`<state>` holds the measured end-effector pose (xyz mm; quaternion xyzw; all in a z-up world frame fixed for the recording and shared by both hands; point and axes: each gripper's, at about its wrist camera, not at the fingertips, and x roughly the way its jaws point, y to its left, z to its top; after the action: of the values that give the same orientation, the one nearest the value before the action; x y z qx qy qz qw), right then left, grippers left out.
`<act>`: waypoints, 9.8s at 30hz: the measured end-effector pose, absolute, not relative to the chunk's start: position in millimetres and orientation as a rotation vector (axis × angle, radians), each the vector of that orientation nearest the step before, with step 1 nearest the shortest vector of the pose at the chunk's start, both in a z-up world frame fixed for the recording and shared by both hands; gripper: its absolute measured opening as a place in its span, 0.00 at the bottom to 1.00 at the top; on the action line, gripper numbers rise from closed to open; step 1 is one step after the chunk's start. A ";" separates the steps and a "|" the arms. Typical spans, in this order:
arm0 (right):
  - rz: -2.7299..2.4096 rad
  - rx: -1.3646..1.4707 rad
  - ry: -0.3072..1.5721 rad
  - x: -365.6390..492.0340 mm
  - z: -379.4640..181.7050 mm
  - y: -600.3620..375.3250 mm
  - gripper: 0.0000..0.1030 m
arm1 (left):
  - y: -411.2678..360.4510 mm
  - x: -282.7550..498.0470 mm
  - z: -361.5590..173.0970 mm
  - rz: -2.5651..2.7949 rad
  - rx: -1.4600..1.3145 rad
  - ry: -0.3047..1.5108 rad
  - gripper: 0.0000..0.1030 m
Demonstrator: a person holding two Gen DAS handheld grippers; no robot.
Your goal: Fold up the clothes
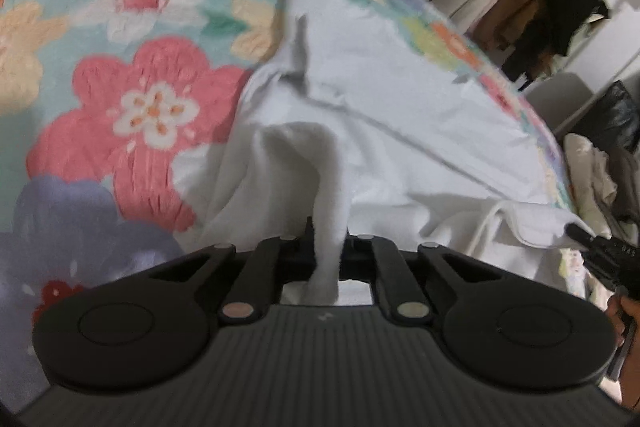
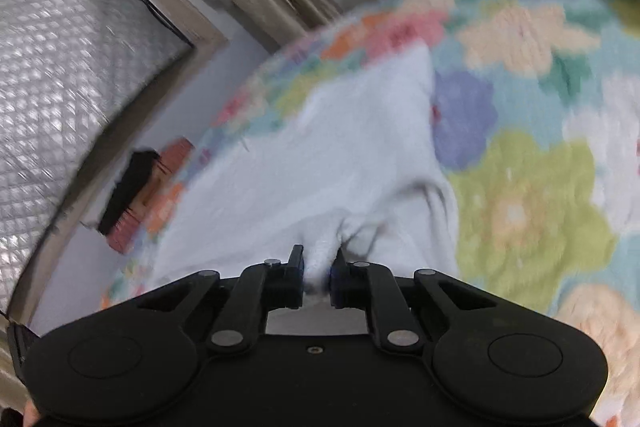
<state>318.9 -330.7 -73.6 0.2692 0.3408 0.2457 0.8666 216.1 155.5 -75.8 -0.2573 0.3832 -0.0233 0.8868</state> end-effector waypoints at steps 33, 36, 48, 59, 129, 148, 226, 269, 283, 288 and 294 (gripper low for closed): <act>0.371 0.360 0.717 439.5 16.4 -314.1 0.14 | 210.0 401.4 -6.7 -0.043 -0.607 0.735 0.02; 0.351 0.335 0.794 477.8 4.8 -308.7 0.14 | 199.7 432.6 -0.9 -0.045 -0.517 0.737 0.02; 0.294 0.160 0.827 554.3 -54.1 -274.1 0.12 | 211.6 492.4 -77.8 0.128 -0.466 0.850 0.02; 0.271 0.104 0.790 553.7 -59.9 -268.7 0.12 | 232.1 490.6 -81.9 0.126 -0.670 0.694 0.04; 0.579 -0.132 0.885 554.0 -90.1 -148.0 0.73 | 191.5 557.0 -55.7 0.053 -0.187 0.680 0.77; 0.364 0.253 0.806 505.4 -46.2 -223.5 0.72 | 171.6 490.6 -77.7 0.010 0.148 0.871 0.82; 0.119 0.920 0.776 244.4 -103.9 -388.6 0.06 | 195.8 180.5 -122.8 0.229 -1.024 0.697 0.10; 0.460 0.623 0.580 279.0 -24.9 -268.6 0.09 | 156.1 215.2 -52.7 -0.157 -0.559 0.821 0.46; 0.765 0.364 0.792 289.9 -77.8 -55.2 0.08 | 202.0 228.3 -93.4 -0.241 -0.933 0.767 0.45; 0.774 0.483 0.822 294.5 -92.5 -73.6 0.08 | 190.2 236.2 -97.1 -0.262 -0.923 0.779 0.46; 0.805 0.503 0.709 282.5 -72.8 -70.2 0.09 | 199.5 232.6 -94.0 -0.273 -0.987 0.726 0.51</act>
<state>282.5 -70.2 -72.8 0.2370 0.3341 0.3795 0.8295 232.6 199.5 -94.0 -0.4619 0.3395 -0.1277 0.8094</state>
